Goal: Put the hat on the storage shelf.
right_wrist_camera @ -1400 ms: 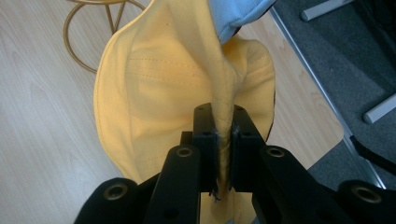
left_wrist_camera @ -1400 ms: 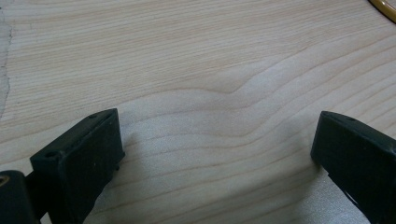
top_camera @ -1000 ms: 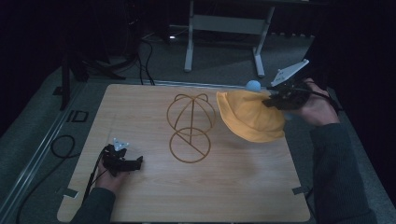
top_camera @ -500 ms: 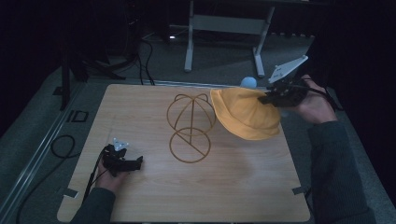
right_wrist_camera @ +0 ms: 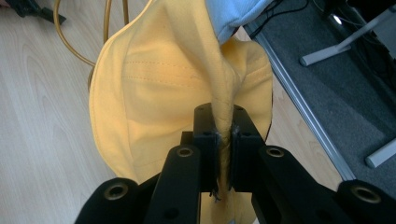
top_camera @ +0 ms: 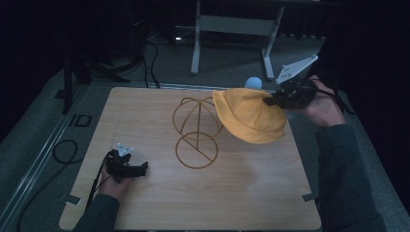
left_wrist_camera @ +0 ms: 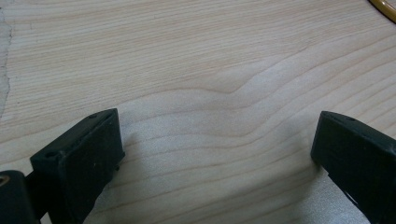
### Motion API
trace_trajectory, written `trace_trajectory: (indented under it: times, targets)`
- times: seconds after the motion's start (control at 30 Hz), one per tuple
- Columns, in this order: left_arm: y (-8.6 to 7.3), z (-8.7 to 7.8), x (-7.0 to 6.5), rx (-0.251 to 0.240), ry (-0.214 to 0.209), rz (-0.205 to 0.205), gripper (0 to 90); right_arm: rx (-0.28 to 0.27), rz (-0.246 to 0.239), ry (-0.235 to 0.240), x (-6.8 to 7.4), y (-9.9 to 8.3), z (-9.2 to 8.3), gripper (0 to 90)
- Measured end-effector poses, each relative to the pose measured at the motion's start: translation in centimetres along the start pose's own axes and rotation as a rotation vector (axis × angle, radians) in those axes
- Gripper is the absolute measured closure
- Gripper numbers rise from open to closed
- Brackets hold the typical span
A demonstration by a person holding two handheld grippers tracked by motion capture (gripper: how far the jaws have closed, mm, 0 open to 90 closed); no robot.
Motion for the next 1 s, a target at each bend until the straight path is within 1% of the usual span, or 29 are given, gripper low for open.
trace_trajectory:
  times: [0.23, 0.27, 0.53, 1.0]
  targets:
    - [0.0, 0.0, 0.0, 0.0, 0.0, -0.001, 2.2, -0.026, -0.001, 0.005, 0.3, 0.7, -0.3, 84.1]
    - [0.0, 0.0, 0.0, 0.0, 0.0, -0.001, 2.3, -0.028, -0.007, 0.005, 0.3, 0.8, -0.3, 84.2]
    - [0.0, 0.0, 0.0, 0.001, -0.001, 0.0, 2.2, -0.036, -0.021, 0.014, 0.8, 1.6, -0.3, 84.1]
    - [0.0, 0.0, 0.0, 0.0, 0.0, -0.001, 2.2, -0.051, -0.041, 0.026, 1.6, 2.6, 0.0, 84.1]
Point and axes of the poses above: each handheld gripper's, and its own axes: z roughly forward along the jaws, y roughly out of its top, x roughly to its left, the point moved 7 cm from there along z, roughly forward along the jaws, and after that the axes turned 15 degrees about z, right-handed, at the moved point
